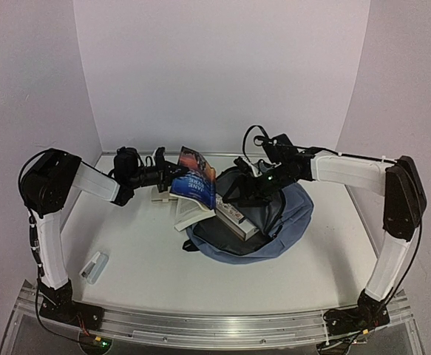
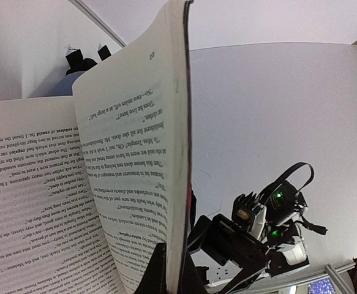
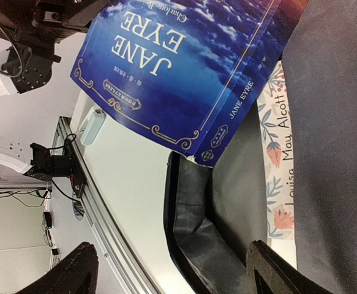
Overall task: Pack the student bag
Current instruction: Pick up the book from the center of the board.
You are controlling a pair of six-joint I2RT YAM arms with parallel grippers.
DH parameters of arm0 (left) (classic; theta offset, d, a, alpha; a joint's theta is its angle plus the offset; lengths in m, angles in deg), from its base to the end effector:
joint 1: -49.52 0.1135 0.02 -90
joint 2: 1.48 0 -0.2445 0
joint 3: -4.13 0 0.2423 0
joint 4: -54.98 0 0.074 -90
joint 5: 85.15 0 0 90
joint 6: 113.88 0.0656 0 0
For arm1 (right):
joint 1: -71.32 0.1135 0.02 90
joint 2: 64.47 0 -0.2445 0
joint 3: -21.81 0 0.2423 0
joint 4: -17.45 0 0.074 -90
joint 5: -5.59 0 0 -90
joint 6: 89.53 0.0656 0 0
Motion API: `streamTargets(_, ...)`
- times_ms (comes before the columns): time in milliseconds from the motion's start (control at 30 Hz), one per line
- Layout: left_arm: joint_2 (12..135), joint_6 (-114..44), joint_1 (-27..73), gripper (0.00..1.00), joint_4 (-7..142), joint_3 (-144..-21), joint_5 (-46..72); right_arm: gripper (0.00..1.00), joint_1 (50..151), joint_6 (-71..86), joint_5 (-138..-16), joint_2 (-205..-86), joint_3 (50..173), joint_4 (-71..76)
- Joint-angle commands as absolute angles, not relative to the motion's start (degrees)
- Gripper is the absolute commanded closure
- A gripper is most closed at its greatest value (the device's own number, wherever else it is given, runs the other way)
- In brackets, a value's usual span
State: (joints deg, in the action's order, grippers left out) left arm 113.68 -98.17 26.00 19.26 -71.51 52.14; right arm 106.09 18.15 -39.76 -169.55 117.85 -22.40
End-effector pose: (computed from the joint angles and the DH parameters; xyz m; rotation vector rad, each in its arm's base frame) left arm 0.3742 -0.2154 0.1728 -0.1100 2.0277 -1.8660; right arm 0.3041 0.2673 0.2206 -0.7553 2.4253 1.3409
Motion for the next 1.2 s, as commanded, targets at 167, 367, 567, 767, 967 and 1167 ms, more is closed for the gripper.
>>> streamTargets(167,114.66,-104.11,26.02,1.00,4.07,-67.85,53.37,0.17,109.37,23.74,-44.71,-177.36,125.14,-17.51)
streamTargets(367,117.14,-106.89,26.82,1.00,-1.39,-66.04,53.60,0.18,110.34,24.96,-47.61,-180.96,128.03,-16.02)
streamTargets(567,119.21,-108.46,26.91,1.00,-4.65,-66.47,54.00,0.24,110.50,26.98,-46.81,-185.08,129.51,-14.44)
streamTargets(767,120.14,-108.63,26.93,1.00,-4.76,-66.85,54.14,0.27,110.53,29.13,-45.75,-187.80,131.16,-11.90)
streamTargets(967,120.35,-108.67,26.90,1.00,-4.28,-67.30,54.27,0.40,110.61,31.90,-44.31,-190.02,132.69,-9.63)
streamTargets(1167,118.78,-107.34,26.93,0.92,-1.58,-66.96,54.03,0.70,110.54,33.46,-43.41,-189.62,133.26,-9.10)
